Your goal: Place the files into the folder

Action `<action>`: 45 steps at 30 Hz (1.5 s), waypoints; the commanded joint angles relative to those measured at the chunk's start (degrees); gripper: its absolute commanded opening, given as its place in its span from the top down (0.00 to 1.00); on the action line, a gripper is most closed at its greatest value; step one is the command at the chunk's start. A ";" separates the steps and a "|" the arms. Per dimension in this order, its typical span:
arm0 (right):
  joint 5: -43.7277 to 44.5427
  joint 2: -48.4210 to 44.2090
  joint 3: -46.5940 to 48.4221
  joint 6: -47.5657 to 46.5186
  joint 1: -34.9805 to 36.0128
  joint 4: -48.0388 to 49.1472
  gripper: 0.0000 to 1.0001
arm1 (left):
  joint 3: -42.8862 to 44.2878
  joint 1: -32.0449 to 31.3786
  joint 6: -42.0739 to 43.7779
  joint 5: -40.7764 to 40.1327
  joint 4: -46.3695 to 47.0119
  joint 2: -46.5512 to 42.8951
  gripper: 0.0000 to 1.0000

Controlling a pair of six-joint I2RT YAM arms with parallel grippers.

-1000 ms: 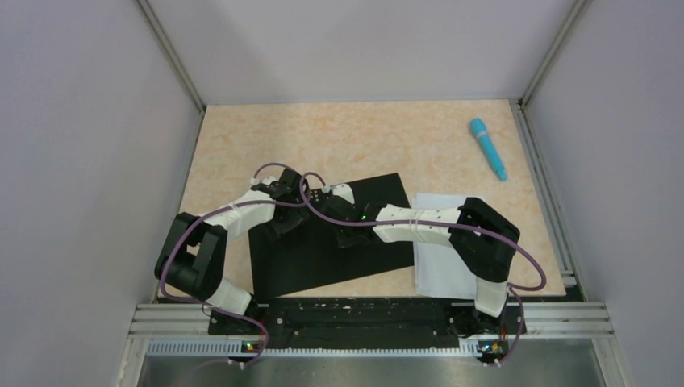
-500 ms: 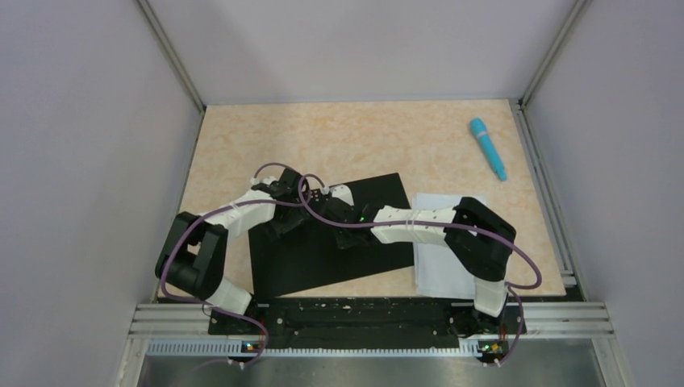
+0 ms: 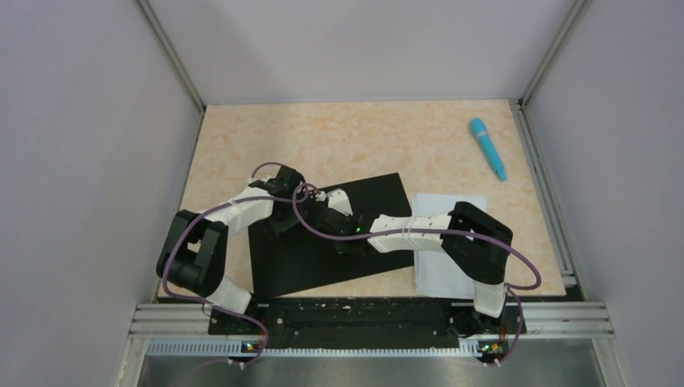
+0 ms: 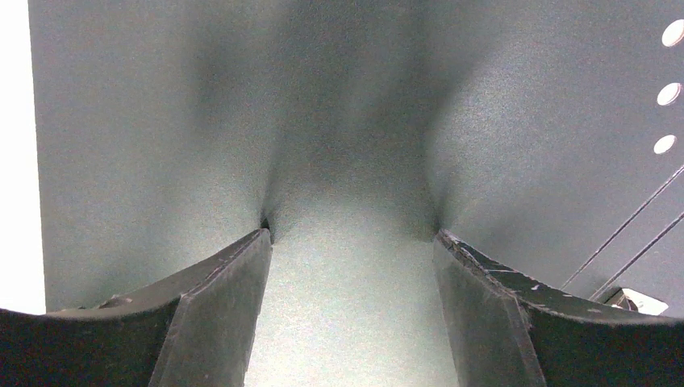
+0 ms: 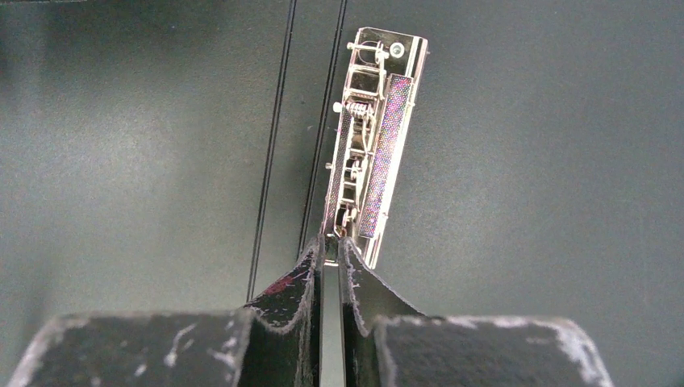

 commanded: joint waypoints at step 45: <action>5.53 -2.72 -1.21 -0.38 -1.32 -8.62 0.91 | -2.14 6.62 2.93 1.87 1.79 3.25 0.21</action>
